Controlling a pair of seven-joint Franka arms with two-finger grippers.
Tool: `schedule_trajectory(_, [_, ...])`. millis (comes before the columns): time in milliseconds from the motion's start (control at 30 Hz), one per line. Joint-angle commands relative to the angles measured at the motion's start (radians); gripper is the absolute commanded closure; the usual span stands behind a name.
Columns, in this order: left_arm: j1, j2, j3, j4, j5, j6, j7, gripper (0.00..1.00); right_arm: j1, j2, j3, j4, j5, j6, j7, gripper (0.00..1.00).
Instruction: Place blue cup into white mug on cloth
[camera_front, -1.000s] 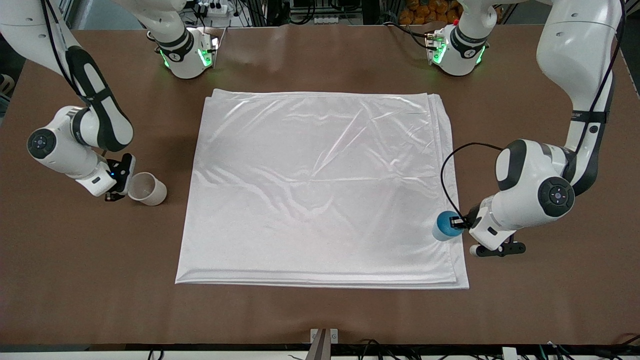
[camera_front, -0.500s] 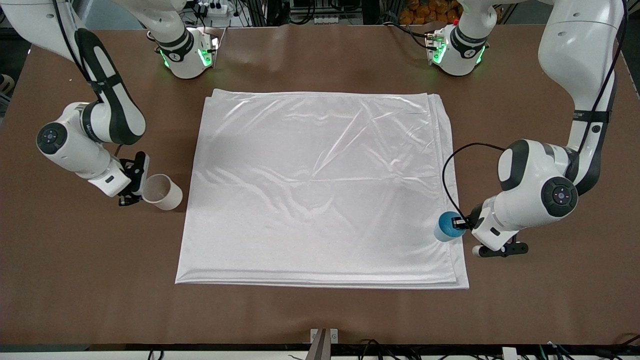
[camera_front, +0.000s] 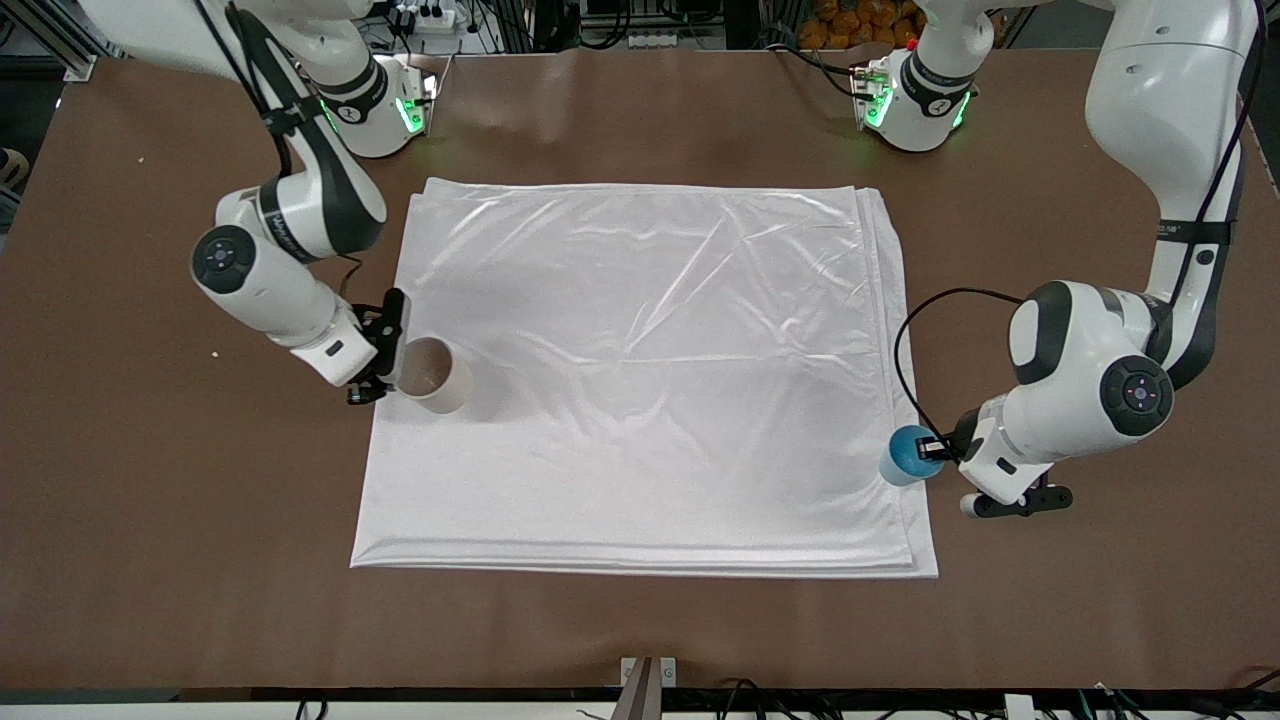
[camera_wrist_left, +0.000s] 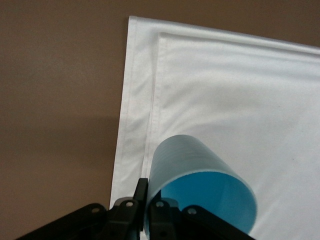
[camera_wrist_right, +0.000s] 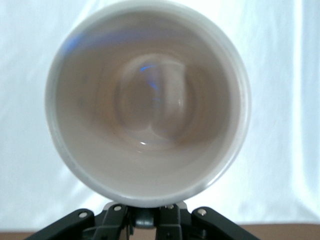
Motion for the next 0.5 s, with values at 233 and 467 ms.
schedule_trajectory(233, [0.0, -0.023, -0.003, -0.013, -0.016, -0.011, -0.01, 1.0, 0.21, 0.13, -0.004, 0.159, -0.005, -0.019, 0.251, 1.0])
schedule_trajectory(467, [-0.002, -0.022, -0.007, -0.013, -0.016, -0.011, -0.01, 1.0, 0.287, 0.208, -0.005, 0.233, -0.115, -0.022, 0.441, 1.0])
